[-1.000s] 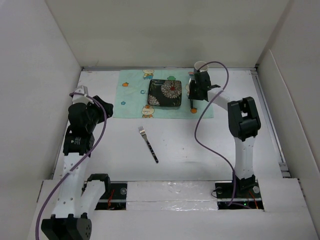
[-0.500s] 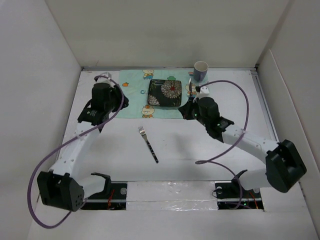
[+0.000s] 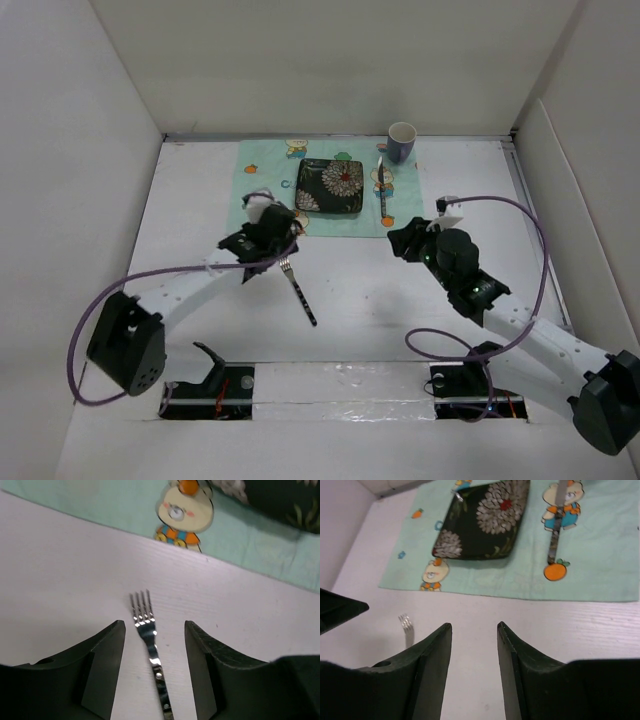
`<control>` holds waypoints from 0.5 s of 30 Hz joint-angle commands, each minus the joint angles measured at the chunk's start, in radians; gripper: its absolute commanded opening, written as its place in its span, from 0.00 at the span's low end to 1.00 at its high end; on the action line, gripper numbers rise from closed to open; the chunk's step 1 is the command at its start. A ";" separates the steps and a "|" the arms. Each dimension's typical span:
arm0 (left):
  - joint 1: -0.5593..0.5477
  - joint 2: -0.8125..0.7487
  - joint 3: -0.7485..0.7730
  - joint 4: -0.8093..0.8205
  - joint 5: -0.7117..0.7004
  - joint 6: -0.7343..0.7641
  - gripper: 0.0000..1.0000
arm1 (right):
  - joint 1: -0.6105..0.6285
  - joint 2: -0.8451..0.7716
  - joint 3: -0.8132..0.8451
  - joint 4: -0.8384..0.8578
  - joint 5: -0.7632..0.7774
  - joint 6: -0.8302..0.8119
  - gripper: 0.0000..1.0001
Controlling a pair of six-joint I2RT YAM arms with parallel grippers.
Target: Set the dinner table for one person
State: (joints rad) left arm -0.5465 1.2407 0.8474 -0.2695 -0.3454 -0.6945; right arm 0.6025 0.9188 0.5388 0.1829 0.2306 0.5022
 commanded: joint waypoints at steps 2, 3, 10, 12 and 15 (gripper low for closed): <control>-0.245 0.152 0.079 -0.086 -0.253 -0.243 0.49 | -0.040 0.012 0.013 -0.019 -0.069 0.003 0.47; -0.268 0.166 0.079 -0.089 -0.257 -0.282 0.49 | -0.040 0.006 0.009 -0.013 -0.068 0.004 0.47; -0.349 0.316 0.099 -0.194 -0.291 -0.542 0.45 | -0.052 -0.116 -0.037 -0.016 -0.019 0.018 0.47; -0.349 0.330 0.105 -0.211 -0.285 -0.579 0.43 | -0.062 -0.165 -0.065 0.010 -0.022 0.021 0.47; -0.349 0.322 0.064 -0.177 -0.241 -0.615 0.41 | -0.072 -0.193 -0.062 -0.008 -0.016 0.021 0.47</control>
State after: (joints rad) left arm -0.8932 1.5845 0.9096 -0.4099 -0.5507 -1.1660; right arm 0.5430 0.7467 0.4847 0.1429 0.1883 0.5198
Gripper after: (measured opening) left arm 0.417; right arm 0.469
